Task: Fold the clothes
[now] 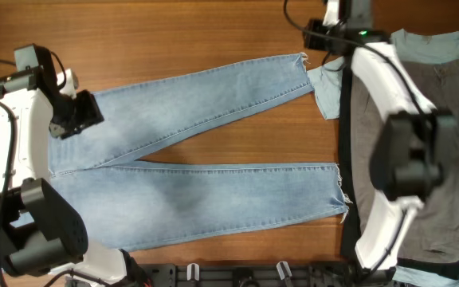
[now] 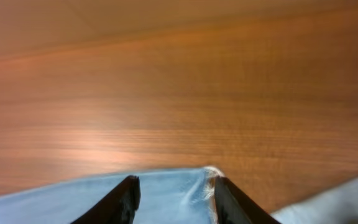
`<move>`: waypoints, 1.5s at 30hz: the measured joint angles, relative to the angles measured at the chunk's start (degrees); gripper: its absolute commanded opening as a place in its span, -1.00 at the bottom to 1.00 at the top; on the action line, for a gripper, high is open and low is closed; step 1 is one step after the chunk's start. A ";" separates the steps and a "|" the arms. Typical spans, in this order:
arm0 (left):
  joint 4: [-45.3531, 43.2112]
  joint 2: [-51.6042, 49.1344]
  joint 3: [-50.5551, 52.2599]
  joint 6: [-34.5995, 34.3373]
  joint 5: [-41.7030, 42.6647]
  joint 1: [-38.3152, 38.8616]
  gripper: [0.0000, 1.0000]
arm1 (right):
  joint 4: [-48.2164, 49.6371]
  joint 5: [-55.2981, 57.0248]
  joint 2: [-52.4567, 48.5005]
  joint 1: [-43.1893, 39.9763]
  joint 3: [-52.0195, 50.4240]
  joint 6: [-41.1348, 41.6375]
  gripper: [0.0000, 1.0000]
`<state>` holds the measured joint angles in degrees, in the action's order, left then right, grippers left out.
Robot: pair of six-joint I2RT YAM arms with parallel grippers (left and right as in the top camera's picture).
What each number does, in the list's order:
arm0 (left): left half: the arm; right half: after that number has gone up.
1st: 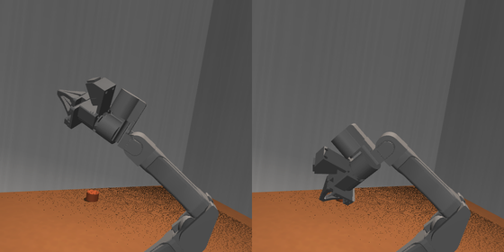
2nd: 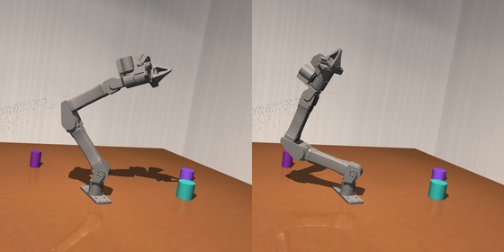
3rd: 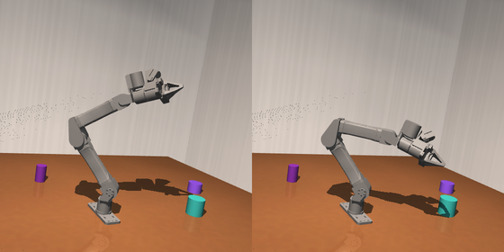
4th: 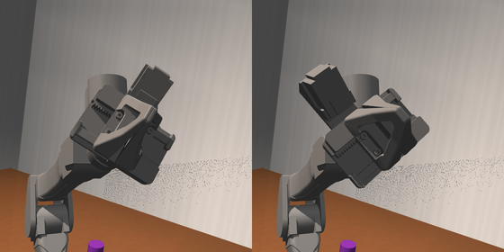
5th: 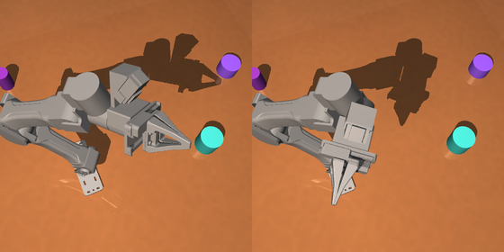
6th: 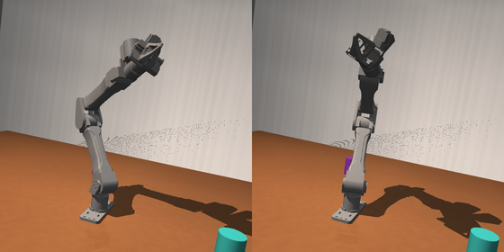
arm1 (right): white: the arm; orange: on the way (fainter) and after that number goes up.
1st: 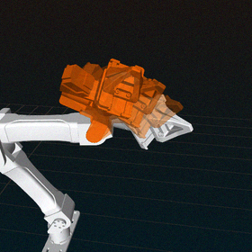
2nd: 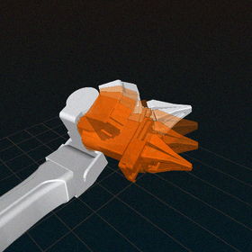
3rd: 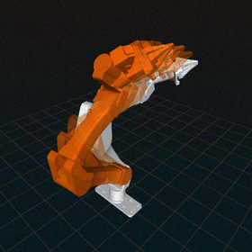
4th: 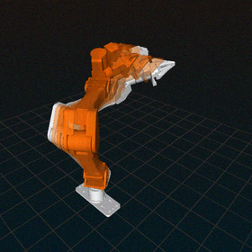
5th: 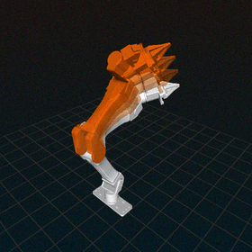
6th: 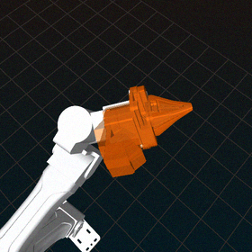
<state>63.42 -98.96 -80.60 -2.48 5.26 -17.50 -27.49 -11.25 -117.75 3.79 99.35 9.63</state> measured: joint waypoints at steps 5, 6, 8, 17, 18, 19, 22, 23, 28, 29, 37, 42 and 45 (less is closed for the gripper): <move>5.11 10.01 0.09 -4.50 -3.32 -8.11 0.10 | -19.78 -0.35 20.02 0.13 1.44 -0.68 0.25; 5.42 10.99 0.04 -4.92 -3.41 -9.31 0.10 | -24.46 -0.35 22.21 0.13 1.62 -0.61 0.29; 6.67 15.61 0.00 -7.96 -4.13 -17.59 0.01 | -32.63 -0.35 24.26 0.13 1.60 -0.46 0.31; 0.52 15.65 7.15 -16.92 -6.14 -43.12 -0.11 | -40.28 -0.33 24.46 0.13 -4.02 3.04 0.46; 0.13 15.28 7.58 -17.18 -5.33 -44.63 -0.14 | -39.21 -0.33 24.46 0.13 -6.29 3.58 0.45; -1.16 14.80 7.93 -16.65 -2.51 -45.53 -0.31 | -37.68 -0.33 24.37 0.13 -8.81 4.04 0.44; -5.99 13.20 8.02 -12.72 4.96 -43.63 -0.92 | -30.77 -0.76 23.87 0.13 -14.73 4.61 0.33; -7.74 12.11 8.02 -10.19 7.58 -41.11 -0.92 | -28.37 -1.31 23.67 0.13 -16.31 4.79 0.32; -8.87 3.41 8.00 -1.38 12.31 -25.03 -0.92 | -23.96 -3.87 23.41 0.13 -18.75 5.11 0.33; -8.59 1.14 8.02 -0.52 12.55 -22.23 -0.92 | -23.98 -4.02 23.41 0.13 -18.75 5.11 0.33; -9.40 -15.87 7.45 1.25 6.95 -4.96 -0.92 | -22.32 -4.20 23.41 0.13 -18.75 5.11 0.40; -21.88 -17.35 6.27 0.00 6.34 -1.68 -0.92 | -19.82 -4.22 23.41 0.13 -18.75 5.16 0.40; -37.92 -20.35 4.85 -0.83 7.02 2.08 -0.92 | -18.45 -4.22 23.41 0.13 -18.75 5.18 0.40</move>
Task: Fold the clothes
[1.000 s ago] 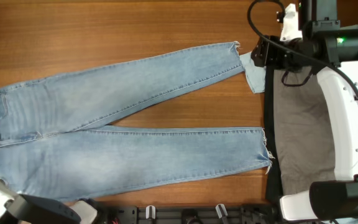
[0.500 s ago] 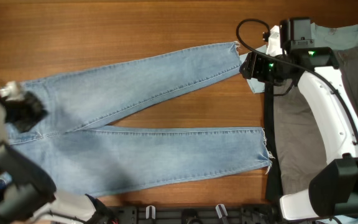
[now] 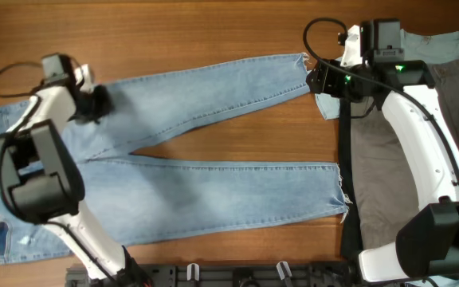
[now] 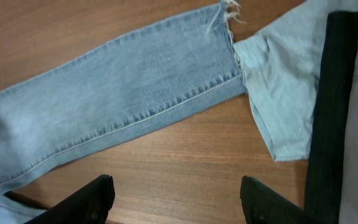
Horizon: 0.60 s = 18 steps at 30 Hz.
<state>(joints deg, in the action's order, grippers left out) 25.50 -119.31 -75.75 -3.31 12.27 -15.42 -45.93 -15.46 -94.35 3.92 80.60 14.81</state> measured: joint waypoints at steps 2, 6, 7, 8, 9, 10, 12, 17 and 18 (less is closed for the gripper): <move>-8.33 -1.46 -0.26 -0.68 -0.11 2.69 -0.92 | 0.24 0.00 0.00 0.00 0.00 0.13 0.40; -10.82 -4.46 -4.26 -3.08 -0.92 6.25 -0.92 | 0.42 0.00 0.00 0.00 0.00 0.13 0.40; -7.54 -5.55 -7.23 -3.43 -0.94 6.34 -0.75 | 0.42 0.02 0.00 0.00 0.00 0.13 0.40; -3.21 -6.34 -9.97 -3.41 -0.85 6.29 -0.60 | 0.37 0.00 0.00 0.00 0.00 0.13 0.40; 1.42 -6.91 -12.87 -2.95 -1.16 6.16 -0.56 | 0.20 0.00 0.00 0.00 0.00 0.13 0.40; 8.61 -7.67 -16.55 -2.58 -1.25 5.92 -0.52 | 0.02 0.00 0.00 0.00 0.00 0.13 0.40; 20.72 -8.48 -25.38 -0.94 -1.64 4.94 -0.75 | -0.81 0.00 0.00 0.00 0.00 0.13 0.41; 42.80 -3.19 -35.01 0.70 -3.45 -1.44 -0.92 | -12.68 2.47 -0.20 -0.48 0.04 5.18 0.38; 45.81 -0.81 -35.17 0.70 -3.41 -3.80 -0.92 | -16.57 2.91 -0.68 -1.09 0.00 5.75 0.37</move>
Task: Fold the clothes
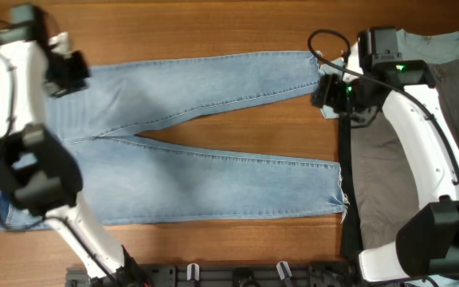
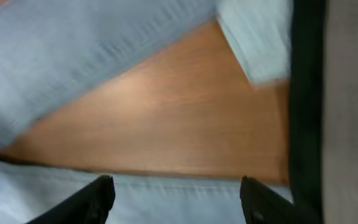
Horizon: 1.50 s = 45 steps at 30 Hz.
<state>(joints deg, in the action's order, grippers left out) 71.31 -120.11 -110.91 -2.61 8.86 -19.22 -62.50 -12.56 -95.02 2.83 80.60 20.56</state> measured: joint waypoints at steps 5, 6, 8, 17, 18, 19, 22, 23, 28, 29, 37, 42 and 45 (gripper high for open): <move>7.50 9.18 -0.39 -0.85 0.57 -11.76 -0.92 | -4.96 1.44 -2.71 -2.60 -3.98 0.98 0.12; 8.74 10.56 -0.50 -1.27 0.59 -14.14 -0.92 | -3.93 1.09 -2.80 -2.60 -6.21 0.42 0.09; 11.34 12.09 -0.61 -2.19 0.63 -17.70 -0.92 | -2.36 -0.74 -3.02 -2.34 -10.71 -1.09 0.02; 13.51 12.24 -0.61 -2.89 1.05 -25.27 -0.92 | 17.31 -5.68 -3.41 -1.31 -30.80 2.08 -0.92; 13.75 12.24 -0.59 -2.89 1.01 -25.35 -0.92 | 19.85 -6.56 -2.54 -1.51 -32.11 4.02 -0.92; 13.97 12.24 -0.59 -2.89 1.01 -25.38 -0.92 | 23.43 -7.74 -1.55 -1.53 -33.59 6.45 -0.91; 14.10 12.24 -0.61 -2.89 0.79 -25.38 -0.92 | 36.09 -10.67 -1.42 -1.46 -35.74 11.72 -0.91; 14.03 12.24 -0.59 -2.89 0.76 -25.38 -0.92 | 46.66 -11.80 -2.78 -1.31 -36.54 14.10 -0.88; 13.99 12.24 -0.59 -2.93 -0.76 -25.38 -0.86 | 47.63 -14.14 -4.33 -2.34 -34.49 11.13 -0.31; 13.94 12.24 -0.59 -3.08 -1.42 -25.38 -0.85 | 42.86 -14.40 -2.58 -3.26 -33.44 9.44 -0.20; 13.70 12.24 -0.59 -3.30 -3.04 -25.38 -0.81 | 12.74 -5.95 15.67 -7.28 -30.40 4.70 -0.06; 14.05 12.24 -0.59 -3.34 -3.08 -25.38 -0.92 | 16.76 -3.02 9.60 -7.28 -36.13 8.17 0.05; 15.34 12.26 -0.59 -3.52 -3.06 -25.38 -0.92 | 18.95 -2.62 4.87 -7.28 -36.96 9.66 0.03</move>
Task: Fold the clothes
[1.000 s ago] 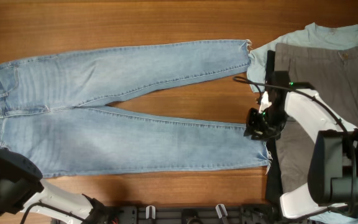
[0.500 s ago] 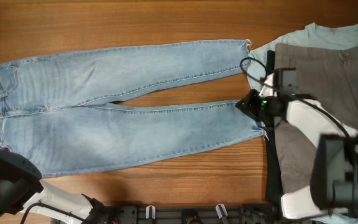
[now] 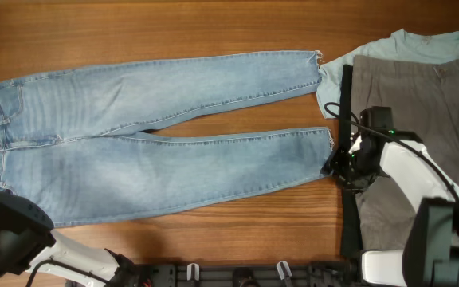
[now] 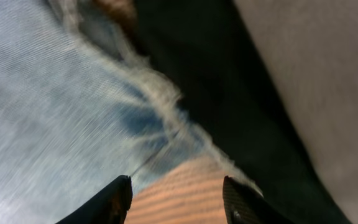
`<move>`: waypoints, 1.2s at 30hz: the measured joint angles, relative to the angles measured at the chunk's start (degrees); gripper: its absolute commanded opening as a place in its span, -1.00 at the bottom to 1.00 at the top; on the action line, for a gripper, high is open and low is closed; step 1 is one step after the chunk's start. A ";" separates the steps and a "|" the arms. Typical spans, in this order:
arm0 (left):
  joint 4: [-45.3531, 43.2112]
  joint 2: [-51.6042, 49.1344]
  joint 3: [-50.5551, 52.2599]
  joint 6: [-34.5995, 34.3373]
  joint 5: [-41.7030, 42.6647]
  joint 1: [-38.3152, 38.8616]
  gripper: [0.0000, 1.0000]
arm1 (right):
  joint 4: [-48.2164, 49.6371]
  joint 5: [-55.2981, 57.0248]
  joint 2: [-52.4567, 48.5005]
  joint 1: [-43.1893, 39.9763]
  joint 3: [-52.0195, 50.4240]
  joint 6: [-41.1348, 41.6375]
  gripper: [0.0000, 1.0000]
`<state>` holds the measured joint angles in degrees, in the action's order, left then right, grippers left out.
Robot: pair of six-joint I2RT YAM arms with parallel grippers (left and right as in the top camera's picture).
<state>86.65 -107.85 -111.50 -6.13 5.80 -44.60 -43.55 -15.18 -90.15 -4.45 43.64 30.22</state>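
Note:
Light blue jeans lie spread flat, waist at the left, both legs running right. My right gripper sits low at the frayed hem of the nearer leg. In the right wrist view it is open, with bare wood between its fingers and the frayed hem just beyond the tips. Only a dark bit of my left gripper shows at the frame's left edge by the waistband; its jaws cannot be made out.
A pile of clothes lies at the right: a grey garment, a pale blue-green tee under it, and a black strip along its left side, which also shows in the wrist view. A black rail runs along the front edge.
My right gripper has gone from beside the far leg's hem down to the near leg's hem. The left arm has left the waistband's upper corner for the left edge. The near leg lies closer to the far leg.
At first my right gripper was down at the far leg's hem and the left one on the waist, the legs splayed. Then the right gripper stood open above that hem. Later the jeans lay higher and straighter. Now they lie flat, the legs nearly parallel.

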 measured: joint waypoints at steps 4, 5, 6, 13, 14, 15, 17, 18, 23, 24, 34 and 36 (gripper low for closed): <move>0.83 3.15 0.02 -0.02 -0.04 0.00 -0.48 | 4.28 -1.49 -2.29 -0.04 0.87 0.85 -0.83; 0.96 4.85 0.07 -0.15 -0.02 0.00 -0.28 | 5.03 -1.70 -2.80 -0.04 0.92 0.68 -0.91; 1.11 6.51 0.07 -0.15 -0.11 0.00 -0.12 | 5.35 -1.90 -3.15 -0.09 0.96 0.35 -0.91; 1.68 13.68 0.00 -1.22 3.63 -0.07 -0.21 | 4.20 -2.34 -3.28 -0.11 1.14 -3.74 -0.91; 1.64 13.07 0.00 -0.74 5.35 -0.07 -0.35 | 4.13 -2.32 -3.21 -0.11 1.14 -4.20 -0.91; 1.73 12.66 0.00 -0.17 6.19 -0.04 -0.54 | 3.96 -2.29 -3.15 -0.11 1.14 -4.90 -0.91; 2.56 12.37 0.00 0.46 5.81 -0.04 -0.56 | 3.04 -2.21 -2.36 -0.11 1.44 -6.60 -0.91; 3.78 12.39 0.00 -0.72 4.11 -0.15 -0.49 | 2.21 -2.16 -0.96 -0.09 2.10 -7.72 -0.92; -0.50 12.92 5.92 -8.07 -2.86 -6.08 0.12 | 1.84 -2.19 6.54 -0.09 4.59 -9.42 -0.91; -3.39 12.98 8.59 -8.72 -3.17 -8.00 0.13 | 1.81 -2.16 7.39 -0.09 4.63 -9.55 -0.91; -35.50 8.55 42.21 -11.61 -3.34 -22.80 0.00 | 1.60 -2.19 7.78 -0.09 4.63 -9.57 -0.90; -37.94 6.27 43.67 -11.34 -3.15 -23.10 0.00 | 1.57 -2.19 7.78 -0.09 4.63 -9.55 -0.90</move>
<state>48.71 -101.58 -67.83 -17.47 2.66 -67.70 -41.98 -17.37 -82.37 -4.54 48.27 20.67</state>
